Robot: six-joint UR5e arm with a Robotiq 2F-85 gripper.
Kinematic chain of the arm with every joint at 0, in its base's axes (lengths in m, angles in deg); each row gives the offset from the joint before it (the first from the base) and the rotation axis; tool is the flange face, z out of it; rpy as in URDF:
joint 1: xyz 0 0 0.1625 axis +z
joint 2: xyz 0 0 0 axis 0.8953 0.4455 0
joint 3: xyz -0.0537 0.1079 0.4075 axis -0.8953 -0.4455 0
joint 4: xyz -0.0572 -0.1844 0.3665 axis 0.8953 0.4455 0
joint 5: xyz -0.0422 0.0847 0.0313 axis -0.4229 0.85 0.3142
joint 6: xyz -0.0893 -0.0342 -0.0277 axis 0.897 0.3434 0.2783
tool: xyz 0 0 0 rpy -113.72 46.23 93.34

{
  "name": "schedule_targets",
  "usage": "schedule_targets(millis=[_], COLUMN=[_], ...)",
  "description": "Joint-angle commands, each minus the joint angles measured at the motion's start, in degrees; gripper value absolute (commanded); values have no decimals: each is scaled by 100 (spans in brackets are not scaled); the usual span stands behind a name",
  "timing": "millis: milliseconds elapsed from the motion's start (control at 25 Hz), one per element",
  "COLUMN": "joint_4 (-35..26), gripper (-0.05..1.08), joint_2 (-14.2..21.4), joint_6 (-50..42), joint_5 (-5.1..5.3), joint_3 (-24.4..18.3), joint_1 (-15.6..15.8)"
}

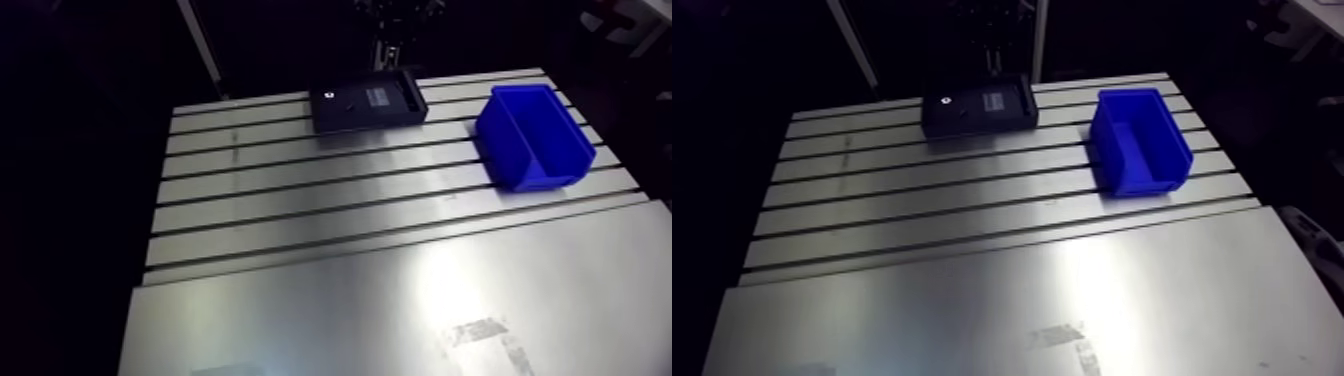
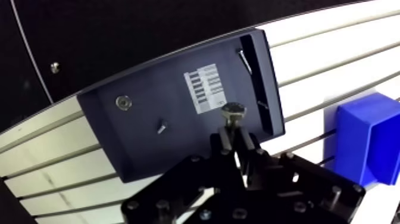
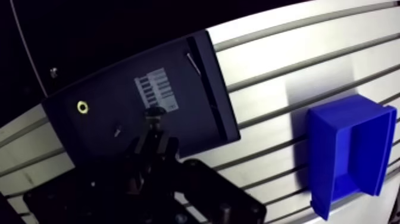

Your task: Pick up the M10 bolt from the tray and put it into the blue bin.

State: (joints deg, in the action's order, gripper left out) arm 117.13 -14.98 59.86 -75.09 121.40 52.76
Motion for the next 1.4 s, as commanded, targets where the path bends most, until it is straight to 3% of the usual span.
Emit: schedule_targets(millis=[40,480,840,1080,1400], joint_4=[-432,-881,-863,-854,-1022], gripper=[103,107,106,104,102], joint_2=[653,1356,1655,1963,2007], joint_6=[504,1928,3458,5207,7941], joint_5=[-37,-37,-19,25,69], joint_3=[53,96,413,650,826], joint_1=[32,15,-117,-153,-601])
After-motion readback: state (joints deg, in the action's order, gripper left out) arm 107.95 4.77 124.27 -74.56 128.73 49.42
